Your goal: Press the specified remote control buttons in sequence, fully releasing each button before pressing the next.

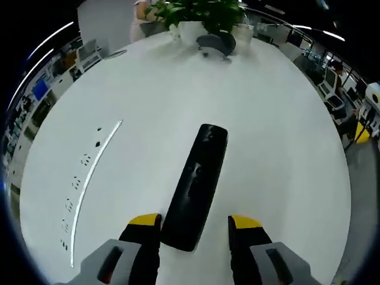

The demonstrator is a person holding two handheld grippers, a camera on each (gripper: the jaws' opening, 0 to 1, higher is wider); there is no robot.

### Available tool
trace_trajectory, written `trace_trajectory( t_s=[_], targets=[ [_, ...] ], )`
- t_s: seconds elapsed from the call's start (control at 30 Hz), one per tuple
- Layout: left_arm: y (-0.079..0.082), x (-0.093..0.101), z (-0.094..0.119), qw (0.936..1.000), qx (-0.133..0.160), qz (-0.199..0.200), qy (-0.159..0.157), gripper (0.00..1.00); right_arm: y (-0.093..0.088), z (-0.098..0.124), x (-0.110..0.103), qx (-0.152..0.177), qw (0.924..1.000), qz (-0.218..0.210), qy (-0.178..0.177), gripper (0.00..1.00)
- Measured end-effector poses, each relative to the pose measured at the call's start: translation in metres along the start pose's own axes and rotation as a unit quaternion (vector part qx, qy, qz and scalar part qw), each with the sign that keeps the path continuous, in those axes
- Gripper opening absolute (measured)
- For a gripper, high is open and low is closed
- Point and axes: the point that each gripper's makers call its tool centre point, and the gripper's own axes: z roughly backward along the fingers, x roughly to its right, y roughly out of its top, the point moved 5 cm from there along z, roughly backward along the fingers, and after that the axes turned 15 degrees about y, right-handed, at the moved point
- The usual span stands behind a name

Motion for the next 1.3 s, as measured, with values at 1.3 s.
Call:
trace_trajectory(
  t_s=[1.3],
  targets=[
    [-0.007,0.056,0.015,0.9987,-0.031,0.019,0.037,0.23,0.023,0.02,-0.031,0.032,0.9979,0.052,-0.021,0.0]
  ],
)
